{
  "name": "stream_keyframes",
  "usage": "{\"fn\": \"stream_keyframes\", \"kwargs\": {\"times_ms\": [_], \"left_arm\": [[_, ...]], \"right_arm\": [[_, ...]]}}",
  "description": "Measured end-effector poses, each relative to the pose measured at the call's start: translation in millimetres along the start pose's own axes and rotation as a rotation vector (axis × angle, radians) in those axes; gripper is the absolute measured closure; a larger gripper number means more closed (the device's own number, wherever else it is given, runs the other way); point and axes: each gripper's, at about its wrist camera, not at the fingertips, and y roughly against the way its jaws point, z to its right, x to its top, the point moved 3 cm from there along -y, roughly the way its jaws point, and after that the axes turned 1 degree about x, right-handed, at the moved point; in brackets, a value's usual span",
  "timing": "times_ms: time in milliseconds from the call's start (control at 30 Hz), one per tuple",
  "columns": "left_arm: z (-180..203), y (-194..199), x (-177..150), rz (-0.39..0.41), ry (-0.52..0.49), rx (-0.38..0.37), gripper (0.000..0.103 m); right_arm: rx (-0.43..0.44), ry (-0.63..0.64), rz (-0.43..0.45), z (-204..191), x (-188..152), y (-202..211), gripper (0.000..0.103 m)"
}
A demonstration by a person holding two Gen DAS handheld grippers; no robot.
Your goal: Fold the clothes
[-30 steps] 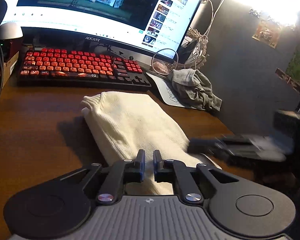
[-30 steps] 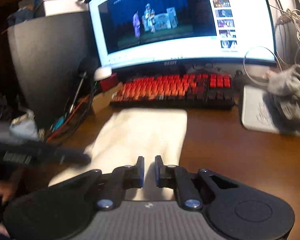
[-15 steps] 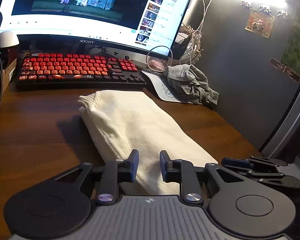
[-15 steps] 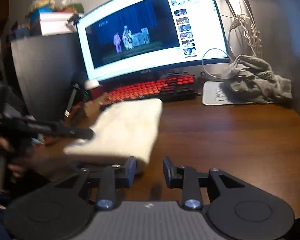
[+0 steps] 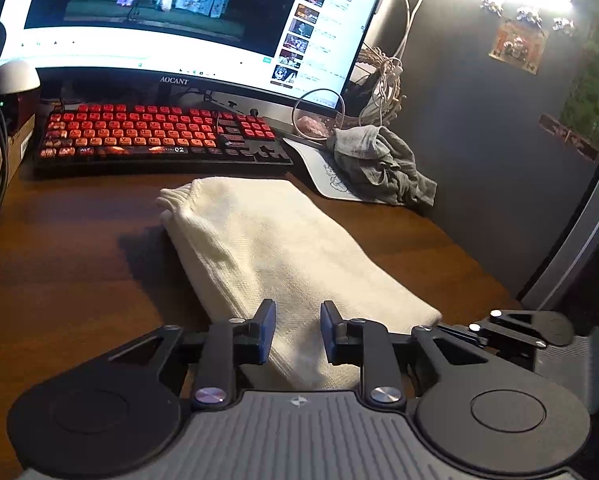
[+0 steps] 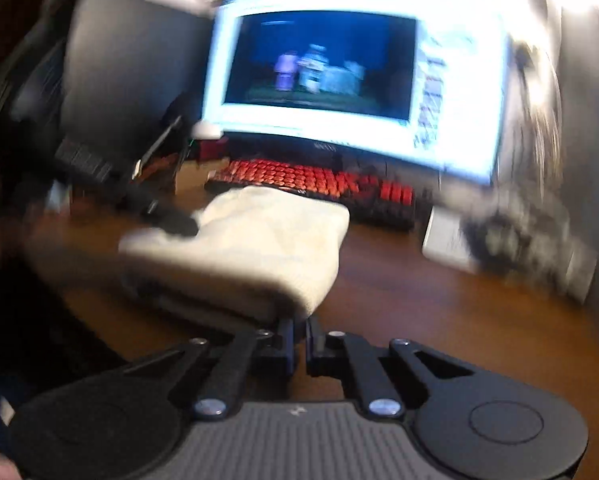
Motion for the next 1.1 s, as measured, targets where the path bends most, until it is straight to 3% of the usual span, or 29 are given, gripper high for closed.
{"fn": "stream_keyframes", "kwargs": {"times_ms": [100, 233, 333, 467, 567, 733, 833, 933, 1000, 1100], "left_arm": [[0.9, 2.1, -2.3, 0.002, -0.053, 0.017, 0.079], [-1.2, 9.9, -3.2, 0.009, -0.053, 0.013, 0.079], [2.0, 15.5, -2.4, 0.017, -0.052, -0.008, 0.079], [20.5, 13.7, -4.4, 0.021, -0.129, -0.03, 0.079], [28.2, 6.9, -10.7, 0.011, -0.183, -0.006, 0.079], [19.6, 5.3, -12.3, 0.007, -0.119, -0.021, 0.079], [12.4, 7.0, -8.6, -0.011, -0.043, -0.043, 0.079], [12.1, 10.3, -3.8, -0.03, -0.02, -0.063, 0.065], [16.3, 14.3, -1.1, -0.022, -0.045, -0.063, 0.045], [23.2, 21.7, 1.7, -0.001, -0.108, -0.019, 0.041]], "right_arm": [[-0.047, 0.157, -0.003, -23.2, -2.9, 5.1, 0.099], [-0.029, 0.071, -0.01, -20.8, -1.5, 12.4, 0.098], [-0.029, 0.005, 0.002, -13.2, 1.0, 16.8, 0.091], [-0.046, 0.002, 0.027, -13.6, 2.0, 14.5, 0.09], [-0.054, -0.007, 0.055, -16.2, 4.8, 12.7, 0.092], [-0.058, -0.023, 0.061, -19.0, 3.2, 16.8, 0.095], [-0.015, -0.114, 0.067, -9.4, 2.2, 23.8, 0.095], [0.028, -0.213, 0.06, 2.8, 3.2, 29.0, 0.094], [0.059, -0.281, 0.053, 10.8, 4.2, 32.3, 0.094], [0.103, -0.369, 0.044, 20.8, 8.4, 37.4, 0.089]]}}
